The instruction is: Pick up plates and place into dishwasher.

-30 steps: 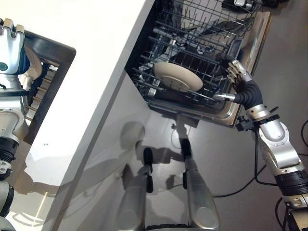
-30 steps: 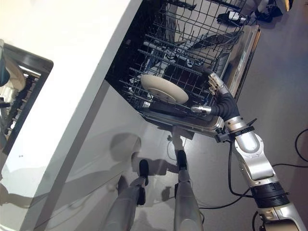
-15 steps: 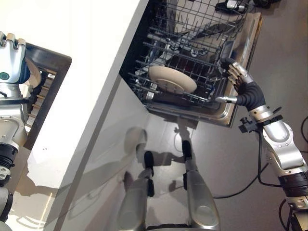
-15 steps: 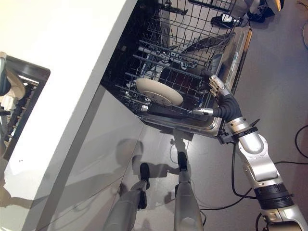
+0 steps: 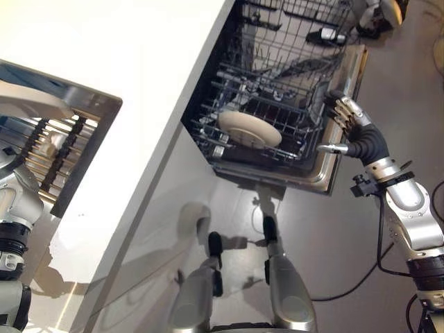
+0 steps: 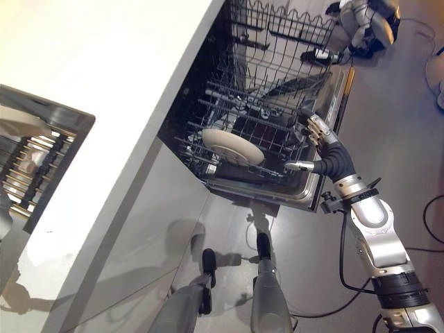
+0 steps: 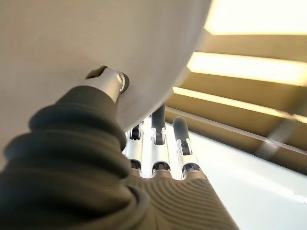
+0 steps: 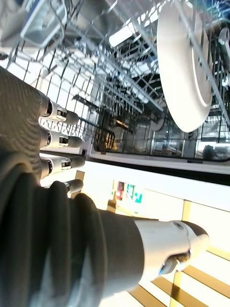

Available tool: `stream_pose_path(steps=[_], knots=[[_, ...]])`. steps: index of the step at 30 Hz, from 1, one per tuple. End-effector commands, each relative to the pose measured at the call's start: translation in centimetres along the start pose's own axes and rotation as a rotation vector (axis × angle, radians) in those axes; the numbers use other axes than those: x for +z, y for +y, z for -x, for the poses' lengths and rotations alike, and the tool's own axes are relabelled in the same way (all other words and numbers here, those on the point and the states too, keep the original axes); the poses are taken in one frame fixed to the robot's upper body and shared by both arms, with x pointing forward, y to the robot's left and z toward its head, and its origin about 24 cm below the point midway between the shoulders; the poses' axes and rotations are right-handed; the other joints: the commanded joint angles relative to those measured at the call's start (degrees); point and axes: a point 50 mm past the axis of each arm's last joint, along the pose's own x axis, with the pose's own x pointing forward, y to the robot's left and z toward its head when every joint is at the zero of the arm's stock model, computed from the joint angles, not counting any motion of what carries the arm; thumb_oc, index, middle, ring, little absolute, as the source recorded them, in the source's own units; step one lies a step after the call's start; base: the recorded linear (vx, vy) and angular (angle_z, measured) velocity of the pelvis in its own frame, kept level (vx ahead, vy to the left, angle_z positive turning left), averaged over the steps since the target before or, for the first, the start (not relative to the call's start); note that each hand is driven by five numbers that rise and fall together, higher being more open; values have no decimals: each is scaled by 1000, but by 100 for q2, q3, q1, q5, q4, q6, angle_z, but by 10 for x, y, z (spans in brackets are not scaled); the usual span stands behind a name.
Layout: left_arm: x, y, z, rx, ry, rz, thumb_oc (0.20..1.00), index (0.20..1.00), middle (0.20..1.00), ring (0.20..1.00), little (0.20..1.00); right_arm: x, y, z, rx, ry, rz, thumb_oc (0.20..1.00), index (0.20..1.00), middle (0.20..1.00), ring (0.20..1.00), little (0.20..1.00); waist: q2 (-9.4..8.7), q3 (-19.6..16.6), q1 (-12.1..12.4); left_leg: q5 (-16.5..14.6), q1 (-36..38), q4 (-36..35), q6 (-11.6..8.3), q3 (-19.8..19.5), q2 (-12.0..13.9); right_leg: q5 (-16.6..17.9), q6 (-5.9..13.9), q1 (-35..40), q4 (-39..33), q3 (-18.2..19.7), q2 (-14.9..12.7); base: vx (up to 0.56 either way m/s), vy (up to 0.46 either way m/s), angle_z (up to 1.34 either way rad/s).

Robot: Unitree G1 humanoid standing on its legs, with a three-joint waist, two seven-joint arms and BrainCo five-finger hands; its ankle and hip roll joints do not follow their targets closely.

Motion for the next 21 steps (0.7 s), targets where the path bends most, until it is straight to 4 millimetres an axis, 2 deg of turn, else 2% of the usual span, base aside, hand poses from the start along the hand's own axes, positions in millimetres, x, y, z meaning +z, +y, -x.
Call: stream_pose_path(steps=[1,8,13,16,21], knots=[[-17,11,-21,160,57,-7,200,200,200,200,200,19,-11,9,-5,-58,24,1000,1000,1000,1000,1000,-101,-772,-21,-268,-284,530,134,-332,-358,42,194,-110,158,-172,-137,90,4,1],[-14,12,-12,163,114,119,200,200,200,200,200,13,-7,17,11,-34,4,1000,1000,1000,1000,1000,-170,-859,-42,-303,-115,548,136,-341,-332,11,183,35,179,-114,-93,55,-16,0],[-19,8,1,76,234,273,200,200,200,200,200,8,-1,24,18,-20,-18,1000,1000,1000,1000,1000,-192,-953,-12,-292,71,499,131,-385,-323,-3,172,254,128,-110,-56,44,-34,-2],[-22,7,13,25,307,359,200,200,200,200,200,5,3,28,16,-16,-31,1000,1000,1000,1000,1000,-189,-1034,11,-287,205,444,129,-421,-318,-22,173,403,90,-126,-45,45,-35,-2],[-20,7,41,-136,468,614,200,200,200,200,200,6,13,36,6,-39,-47,1000,1000,1000,1000,1000,-194,-1277,96,-272,506,256,118,-512,-291,-85,177,735,-23,-188,-12,42,-58,1]])
